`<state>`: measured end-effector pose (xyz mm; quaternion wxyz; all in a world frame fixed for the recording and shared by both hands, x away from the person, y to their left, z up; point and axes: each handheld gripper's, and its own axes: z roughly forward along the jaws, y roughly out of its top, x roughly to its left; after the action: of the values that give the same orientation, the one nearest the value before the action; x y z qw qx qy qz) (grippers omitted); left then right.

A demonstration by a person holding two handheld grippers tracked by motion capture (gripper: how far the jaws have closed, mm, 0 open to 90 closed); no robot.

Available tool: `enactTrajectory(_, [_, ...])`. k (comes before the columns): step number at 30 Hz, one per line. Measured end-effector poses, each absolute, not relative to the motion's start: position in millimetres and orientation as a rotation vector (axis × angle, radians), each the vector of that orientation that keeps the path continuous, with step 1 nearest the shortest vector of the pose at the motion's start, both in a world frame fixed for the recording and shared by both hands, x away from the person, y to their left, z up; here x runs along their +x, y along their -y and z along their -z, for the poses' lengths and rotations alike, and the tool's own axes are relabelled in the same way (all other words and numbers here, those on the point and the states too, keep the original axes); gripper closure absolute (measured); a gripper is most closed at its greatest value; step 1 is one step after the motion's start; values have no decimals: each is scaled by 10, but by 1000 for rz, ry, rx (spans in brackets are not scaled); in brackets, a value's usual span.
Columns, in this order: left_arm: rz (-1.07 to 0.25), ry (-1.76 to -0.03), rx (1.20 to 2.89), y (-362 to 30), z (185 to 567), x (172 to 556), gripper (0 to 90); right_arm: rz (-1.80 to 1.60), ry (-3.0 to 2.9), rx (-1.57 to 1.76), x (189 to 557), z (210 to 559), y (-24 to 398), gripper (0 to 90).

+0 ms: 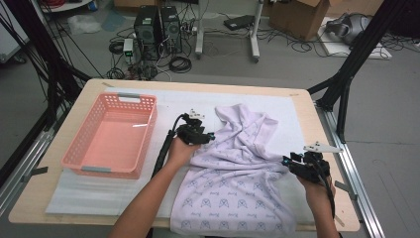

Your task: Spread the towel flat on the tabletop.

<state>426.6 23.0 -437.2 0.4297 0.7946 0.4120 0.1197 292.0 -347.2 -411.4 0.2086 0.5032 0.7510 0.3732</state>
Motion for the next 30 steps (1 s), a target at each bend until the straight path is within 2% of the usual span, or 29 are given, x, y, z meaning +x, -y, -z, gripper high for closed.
enactTrajectory(6, [-282, -1004, 2048, -1, 4453, 4360, 504, -1060, -2087, 1406, 2953, 4135, 3470, 598])
enactTrajectory(8, [-347, -974, 2077, 36, 4456, 4341, 526, -1070, -2087, 1412, 2966, 4149, 3481, 592])
enactTrajectory(10, [-379, -947, 2094, 18, 4459, 4341, 610, -1085, -2087, 1415, 2979, 4160, 3493, 588])
enactTrajectory(11, [-359, -939, 2092, -16, 4456, 4349, 685, -1098, -2084, 1422, 2981, 4161, 3491, 586])
enactTrajectory(12, [-340, -940, 2086, -38, 4455, 4356, 812, -1103, -2081, 1422, 2982, 4159, 3486, 586])
enactTrajectory(13, [-329, -950, 2090, -73, 4444, 4355, 862, -1106, -2079, 1422, 2983, 4155, 3482, 586])
enactTrajectory(22, [-341, -1097, 1980, -644, 4419, 4258, 873, -1152, -2037, 1432, 3115, 4141, 3468, 571])
enactTrajectory(30, [-378, -1159, 1921, -955, 4435, 4010, 873, -1105, -2033, 1415, 3470, 4042, 3297, 578])
